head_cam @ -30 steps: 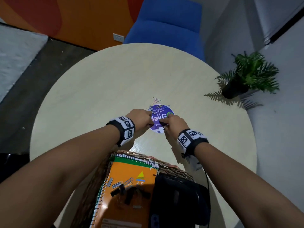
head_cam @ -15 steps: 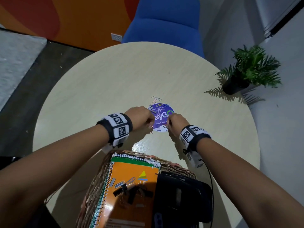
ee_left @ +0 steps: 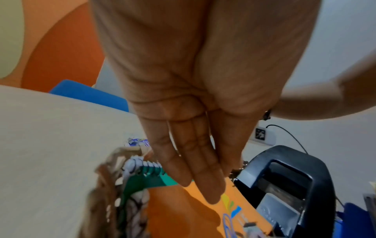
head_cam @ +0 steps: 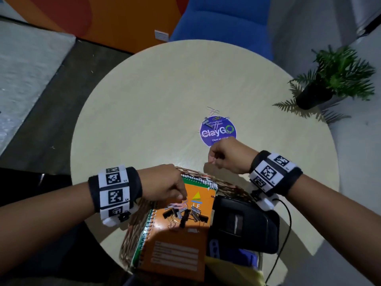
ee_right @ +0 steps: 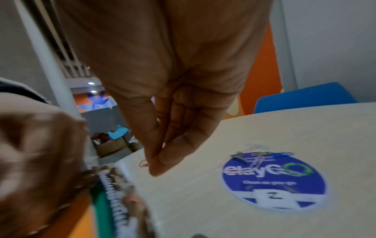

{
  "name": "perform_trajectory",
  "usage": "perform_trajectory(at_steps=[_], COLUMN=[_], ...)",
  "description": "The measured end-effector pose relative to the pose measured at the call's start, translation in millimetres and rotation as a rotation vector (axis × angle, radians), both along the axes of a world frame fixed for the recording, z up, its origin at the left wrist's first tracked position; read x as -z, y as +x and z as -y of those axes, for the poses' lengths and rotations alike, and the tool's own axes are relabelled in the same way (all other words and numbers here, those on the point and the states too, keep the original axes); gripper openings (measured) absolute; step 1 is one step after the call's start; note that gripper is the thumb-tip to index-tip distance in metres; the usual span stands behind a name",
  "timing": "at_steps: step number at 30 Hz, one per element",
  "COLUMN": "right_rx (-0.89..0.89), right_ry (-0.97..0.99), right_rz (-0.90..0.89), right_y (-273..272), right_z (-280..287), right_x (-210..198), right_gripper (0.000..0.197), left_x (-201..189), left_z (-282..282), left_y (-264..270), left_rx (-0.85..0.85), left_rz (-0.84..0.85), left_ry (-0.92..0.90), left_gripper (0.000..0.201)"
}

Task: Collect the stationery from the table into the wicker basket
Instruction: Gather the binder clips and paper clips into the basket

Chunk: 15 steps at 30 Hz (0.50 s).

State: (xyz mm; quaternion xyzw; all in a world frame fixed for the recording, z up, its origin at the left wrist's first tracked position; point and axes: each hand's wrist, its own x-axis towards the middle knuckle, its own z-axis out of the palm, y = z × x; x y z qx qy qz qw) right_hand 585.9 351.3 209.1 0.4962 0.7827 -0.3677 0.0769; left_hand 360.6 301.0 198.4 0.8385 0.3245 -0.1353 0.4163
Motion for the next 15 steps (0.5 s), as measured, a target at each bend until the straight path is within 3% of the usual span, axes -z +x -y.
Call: perform_trajectory(at_steps=[2, 9, 15], right_rx=[-0.085, -0.320, -0.085], right_ry=[-0.011, -0.130, 0.106], right_rz=[-0.033, -0.056, 0.081], right_y=[-11.4, -37.5, 3.2], right_z=[14.1, 45.5, -9.1], right_x=[-12.5, -34.4, -9.9], right_gripper=[0.012, 0.016, 0.018], left_x=[-1.4, -8.8, 31.2], left_z=[-2.2, -65.5, -127.7], left_y=[-4.3, -13.7, 19.0], left_rx=[-0.012, -0.357, -0.546], left_rz=[-0.017, 0.004, -0.072], left_ry=[0.053, 0.219, 0.284], left_gripper=[0.024, 0.019, 0.014])
